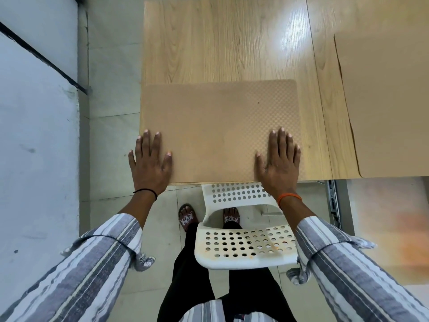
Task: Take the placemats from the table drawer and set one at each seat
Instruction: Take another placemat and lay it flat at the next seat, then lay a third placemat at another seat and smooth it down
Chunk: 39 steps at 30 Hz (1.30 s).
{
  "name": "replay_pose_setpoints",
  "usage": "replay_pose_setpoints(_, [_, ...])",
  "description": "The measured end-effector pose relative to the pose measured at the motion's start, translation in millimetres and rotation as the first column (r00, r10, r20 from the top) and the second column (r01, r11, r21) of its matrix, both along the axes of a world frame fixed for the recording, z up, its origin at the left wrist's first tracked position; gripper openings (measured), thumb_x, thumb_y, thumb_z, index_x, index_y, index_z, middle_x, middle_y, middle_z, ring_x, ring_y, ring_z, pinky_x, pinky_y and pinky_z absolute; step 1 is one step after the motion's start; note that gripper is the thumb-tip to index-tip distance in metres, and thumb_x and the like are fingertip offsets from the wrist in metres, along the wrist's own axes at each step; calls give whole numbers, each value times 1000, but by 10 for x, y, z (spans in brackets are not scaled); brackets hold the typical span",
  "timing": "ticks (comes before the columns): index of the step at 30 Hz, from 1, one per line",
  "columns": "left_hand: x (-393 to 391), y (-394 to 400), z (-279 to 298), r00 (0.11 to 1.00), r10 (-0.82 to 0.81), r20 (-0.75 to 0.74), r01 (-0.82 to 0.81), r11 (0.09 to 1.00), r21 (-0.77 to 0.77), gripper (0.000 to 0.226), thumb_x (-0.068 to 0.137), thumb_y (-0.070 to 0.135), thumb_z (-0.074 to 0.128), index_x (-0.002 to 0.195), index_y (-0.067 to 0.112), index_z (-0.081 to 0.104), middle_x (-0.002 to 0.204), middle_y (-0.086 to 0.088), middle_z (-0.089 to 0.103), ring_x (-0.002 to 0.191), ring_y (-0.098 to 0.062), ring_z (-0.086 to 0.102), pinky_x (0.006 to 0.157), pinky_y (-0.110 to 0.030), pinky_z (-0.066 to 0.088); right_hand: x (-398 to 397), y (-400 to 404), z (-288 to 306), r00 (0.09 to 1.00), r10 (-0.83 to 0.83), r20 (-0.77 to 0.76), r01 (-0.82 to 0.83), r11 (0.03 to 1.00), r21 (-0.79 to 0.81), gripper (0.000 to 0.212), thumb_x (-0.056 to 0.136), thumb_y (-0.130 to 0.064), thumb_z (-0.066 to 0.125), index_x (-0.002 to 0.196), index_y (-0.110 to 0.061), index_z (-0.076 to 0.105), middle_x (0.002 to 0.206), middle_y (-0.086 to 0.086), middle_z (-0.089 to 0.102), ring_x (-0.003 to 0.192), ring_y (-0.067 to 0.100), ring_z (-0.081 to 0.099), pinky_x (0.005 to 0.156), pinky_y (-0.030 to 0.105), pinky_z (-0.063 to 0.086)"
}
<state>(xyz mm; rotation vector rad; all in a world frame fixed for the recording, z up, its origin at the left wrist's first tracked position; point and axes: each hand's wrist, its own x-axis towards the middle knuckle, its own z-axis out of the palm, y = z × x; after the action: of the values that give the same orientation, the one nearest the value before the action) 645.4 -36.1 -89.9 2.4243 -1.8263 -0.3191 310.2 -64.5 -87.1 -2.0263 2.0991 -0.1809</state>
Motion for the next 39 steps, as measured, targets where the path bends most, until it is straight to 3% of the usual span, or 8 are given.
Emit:
replay_pose_setpoints(8, [-130,-69,227,999,32,-16,-32,999,19,60,99,44,37,153,20,24,162,-4,16,149,-27,12,119,-53,10,-1,-63,163,993,-14,115,9,999,46,65,99,-43,43,155,-14,23,164,7,14,152,27,9,123,50,8])
replay_pose_setpoints(12, [-510,-99,499,962,-47,-267,9,990,-140,61,95,33,52,149,12,32,159,-7,21,143,-28,29,113,-42,30,6,-119,397,972,-36,231,32,999,24,44,98,-30,49,137,-10,50,152,11,40,145,28,28,119,47,23])
replay_pose_setpoints(15, [-845,-115,708,885,-130,-447,45,980,-194,53,93,26,57,142,15,41,146,-4,42,110,-17,58,90,-33,50,1,-94,581,944,24,328,-14,999,-34,31,94,-23,52,122,-13,62,133,5,57,131,23,44,107,43,39])
replay_pose_setpoints(17, [-1044,-134,855,814,-118,-569,22,985,-172,40,93,24,59,133,17,53,127,-2,60,87,-12,64,80,-29,52,-7,-57,713,915,18,403,-13,1000,-14,28,94,-22,53,119,-17,63,127,0,60,124,19,49,100,40,43])
replay_pose_setpoints(20, [-1265,-90,1048,694,-121,-709,38,990,-132,21,94,18,57,113,18,67,99,-2,72,76,-14,69,73,-21,55,-68,32,884,857,-21,515,16,1000,13,26,95,-22,53,119,-21,64,124,-6,64,118,13,55,96,33,46])
replay_pose_setpoints(23, [-1381,-43,1196,643,-164,-748,106,986,-125,18,94,12,56,105,14,71,93,-1,73,71,-12,69,66,-8,48,-146,105,1006,795,-7,606,16,1000,-10,23,94,-18,54,112,-20,68,117,-6,68,110,11,61,88,29,48])
replay_pose_setpoints(36, [-1905,252,1779,447,-378,-811,362,905,-222,21,96,14,53,105,9,72,96,-3,73,73,-8,68,63,-5,46,-656,1170,1684,725,-220,653,329,943,-49,17,94,-13,57,100,-18,72,94,-8,73,91,6,67,80,19,51])
replay_pose_setpoints(39, [-2189,365,1843,391,-404,-827,424,877,-228,21,96,13,54,104,8,72,94,-2,72,76,-5,67,63,-4,46,-881,1377,1766,725,-273,633,406,911,-73,17,93,-10,58,98,-15,73,89,-6,73,81,-4,65,74,10,47])
